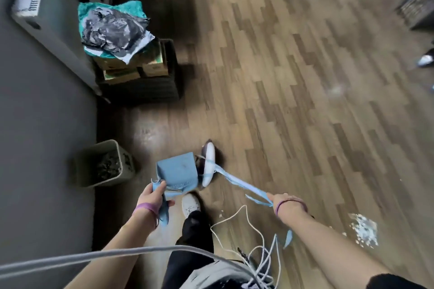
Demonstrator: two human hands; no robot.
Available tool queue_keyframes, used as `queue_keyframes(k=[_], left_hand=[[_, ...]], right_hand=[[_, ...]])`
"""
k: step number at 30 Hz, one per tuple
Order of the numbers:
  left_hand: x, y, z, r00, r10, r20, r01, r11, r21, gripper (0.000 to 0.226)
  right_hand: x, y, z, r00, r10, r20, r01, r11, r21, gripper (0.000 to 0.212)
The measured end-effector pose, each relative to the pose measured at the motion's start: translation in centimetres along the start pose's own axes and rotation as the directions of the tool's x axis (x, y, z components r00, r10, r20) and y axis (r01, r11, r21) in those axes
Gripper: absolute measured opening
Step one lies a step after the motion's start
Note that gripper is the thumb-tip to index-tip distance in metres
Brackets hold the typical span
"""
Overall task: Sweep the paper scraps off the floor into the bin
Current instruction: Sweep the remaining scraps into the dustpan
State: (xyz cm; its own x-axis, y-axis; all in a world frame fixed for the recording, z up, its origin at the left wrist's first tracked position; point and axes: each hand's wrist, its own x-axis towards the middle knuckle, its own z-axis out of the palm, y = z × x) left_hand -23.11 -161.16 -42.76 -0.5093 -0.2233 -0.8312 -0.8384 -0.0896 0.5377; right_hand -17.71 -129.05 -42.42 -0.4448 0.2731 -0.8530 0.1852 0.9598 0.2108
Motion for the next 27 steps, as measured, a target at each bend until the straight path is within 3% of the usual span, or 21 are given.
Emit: queue_keyframes(k=[8, 11, 15, 21, 27], left_hand=[[-9.8, -9.8, 8.4, 0.991, 0.105, 0.084, -0.116, 0.982, 0.150, 0.004], [-12.9, -13.1, 11.1, 0.982, 0.114, 0.149, -0.146, 0.962, 0.230, 0.012], [-16.1, -16.4, 12.9, 0.978, 0.114, 0.174, -0.156, 0.954, 0.256, 0.015], [-18.0, -19.4, 10.8, 0.983, 0.109, 0.148, -0.139, 0.969, 0.205, 0.017], [-18.3, -22.3, 3.7, 0.978, 0.206, 0.043, -0.210, 0.956, 0.203, 0.012]], right_hand=[[-6.8, 13.0, 14.9, 0.992, 0.114, 0.045, -0.119, 0.984, 0.133, 0.061], [-10.0, 16.7, 19.9, 0.985, 0.165, 0.055, -0.172, 0.970, 0.169, 0.062], [-13.2, 20.0, 24.1, 0.968, 0.247, 0.040, -0.246, 0.917, 0.313, 0.046], [-15.9, 20.5, 27.2, 0.978, 0.207, 0.025, -0.203, 0.924, 0.325, 0.061], [-16.7, 14.6, 26.7, 0.992, 0.094, -0.082, -0.071, 0.965, 0.251, 0.064]])
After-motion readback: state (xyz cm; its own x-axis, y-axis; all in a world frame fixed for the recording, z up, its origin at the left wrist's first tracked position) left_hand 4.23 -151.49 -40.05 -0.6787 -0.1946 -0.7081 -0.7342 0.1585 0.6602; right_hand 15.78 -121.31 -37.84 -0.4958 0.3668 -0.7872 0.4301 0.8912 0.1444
